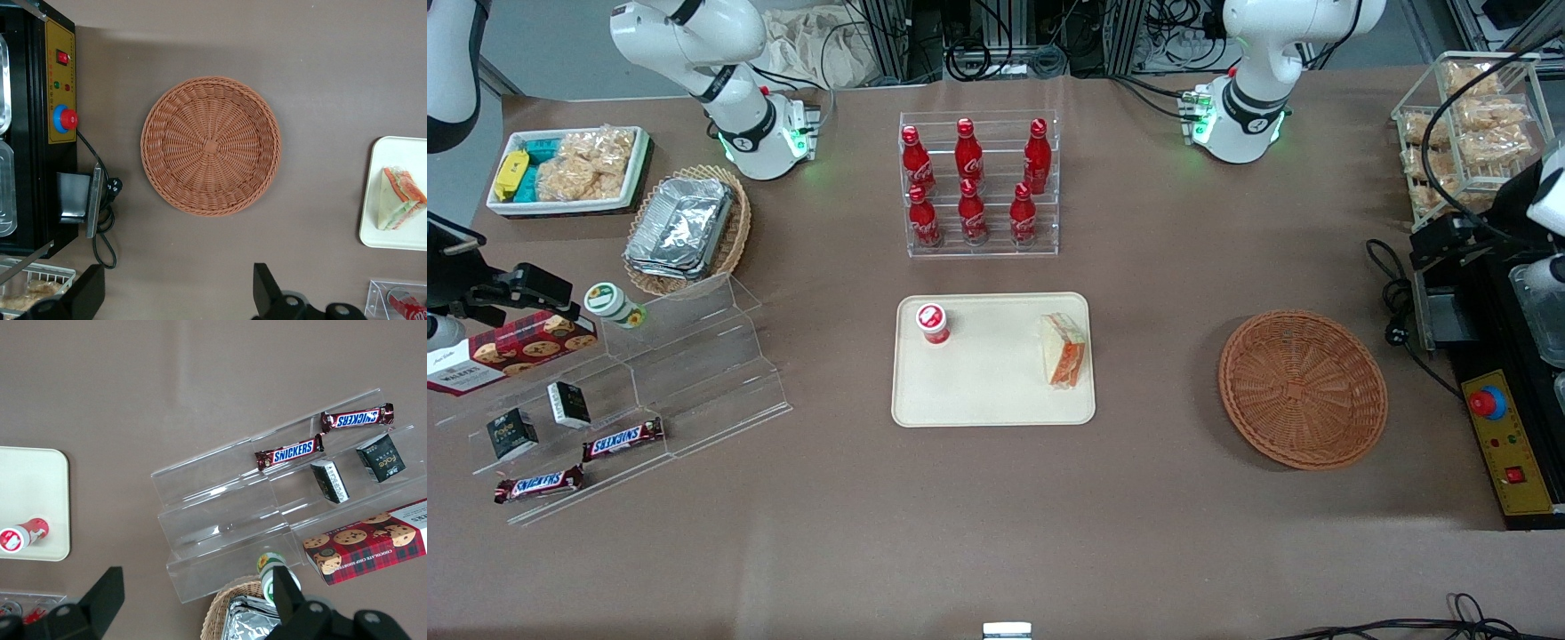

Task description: Place sandwich from basket to tray

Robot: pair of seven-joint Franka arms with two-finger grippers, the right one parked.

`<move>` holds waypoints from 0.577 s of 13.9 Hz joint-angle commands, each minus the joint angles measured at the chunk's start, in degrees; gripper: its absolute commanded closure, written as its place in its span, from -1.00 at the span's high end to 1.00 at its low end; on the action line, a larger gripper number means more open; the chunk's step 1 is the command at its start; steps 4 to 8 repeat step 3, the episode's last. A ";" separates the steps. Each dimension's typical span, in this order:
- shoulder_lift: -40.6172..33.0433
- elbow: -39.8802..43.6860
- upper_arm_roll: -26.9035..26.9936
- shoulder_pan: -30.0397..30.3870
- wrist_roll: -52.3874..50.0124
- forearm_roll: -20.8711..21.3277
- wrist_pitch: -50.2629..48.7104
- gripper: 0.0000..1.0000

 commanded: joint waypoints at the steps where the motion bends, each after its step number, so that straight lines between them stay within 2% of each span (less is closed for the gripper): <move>1: -1.33 -1.05 1.67 -2.51 0.11 -0.21 -0.09 1.00; 8: -0.71 -0.52 1.50 -2.69 -1.72 -0.03 -0.09 1.00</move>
